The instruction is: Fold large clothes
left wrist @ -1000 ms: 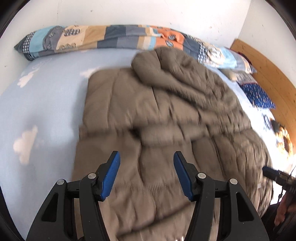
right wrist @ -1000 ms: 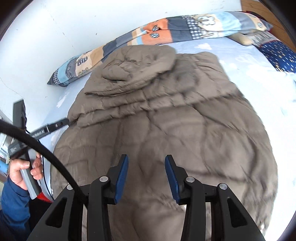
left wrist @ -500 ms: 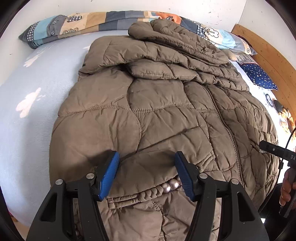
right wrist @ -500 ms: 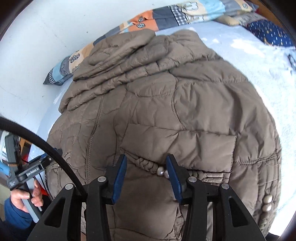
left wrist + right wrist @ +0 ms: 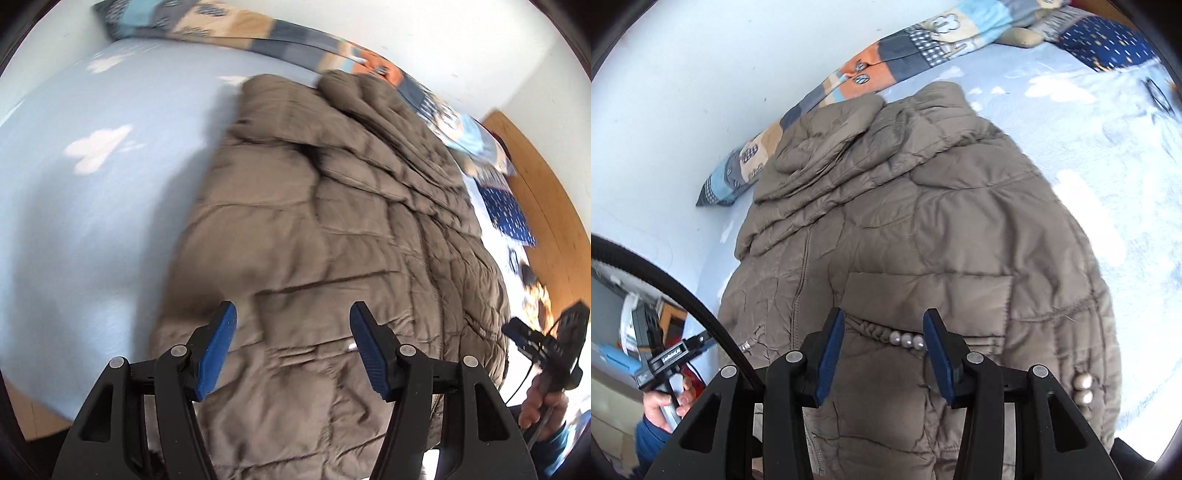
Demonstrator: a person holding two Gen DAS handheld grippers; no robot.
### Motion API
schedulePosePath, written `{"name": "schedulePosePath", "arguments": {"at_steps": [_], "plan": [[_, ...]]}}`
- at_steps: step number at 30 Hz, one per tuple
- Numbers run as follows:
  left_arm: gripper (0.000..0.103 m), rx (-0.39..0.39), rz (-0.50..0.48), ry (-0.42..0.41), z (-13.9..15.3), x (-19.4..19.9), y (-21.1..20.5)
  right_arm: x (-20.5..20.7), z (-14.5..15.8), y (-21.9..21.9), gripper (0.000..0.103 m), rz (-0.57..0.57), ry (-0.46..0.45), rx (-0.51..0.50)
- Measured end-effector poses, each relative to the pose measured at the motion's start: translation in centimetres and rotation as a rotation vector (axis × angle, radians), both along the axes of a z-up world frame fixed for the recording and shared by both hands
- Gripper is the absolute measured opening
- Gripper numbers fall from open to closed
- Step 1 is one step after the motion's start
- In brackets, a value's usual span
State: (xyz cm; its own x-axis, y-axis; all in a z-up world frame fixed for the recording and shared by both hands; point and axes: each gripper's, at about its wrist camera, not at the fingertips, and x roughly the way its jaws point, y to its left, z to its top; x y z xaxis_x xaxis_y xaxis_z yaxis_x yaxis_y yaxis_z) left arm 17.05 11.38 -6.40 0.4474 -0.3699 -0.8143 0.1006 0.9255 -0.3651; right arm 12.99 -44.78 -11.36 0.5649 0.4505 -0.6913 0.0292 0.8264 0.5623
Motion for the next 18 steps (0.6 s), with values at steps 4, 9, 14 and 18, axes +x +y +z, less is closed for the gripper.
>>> {"name": "schedulePosePath", "arguments": {"at_steps": [4,9,14,18], "plan": [[0.063,-0.002,0.062,0.036,-0.4,-0.9,2.6,-0.9,0.5,-0.7,0.048,-0.012,0.002,0.003],[0.063,-0.028,0.097,0.094,-1.4,-1.9,4.9,-2.2,1.8,-3.0,0.048,-0.041,-0.027,0.009],[0.063,-0.058,0.124,0.143,-2.2,-1.9,6.3,-3.6,1.8,-6.2,0.049,-0.059,0.008,0.017],[0.063,-0.049,0.124,0.168,-2.4,-1.9,6.8,-4.3,1.0,-8.2,0.050,-0.068,0.065,0.014]]}}
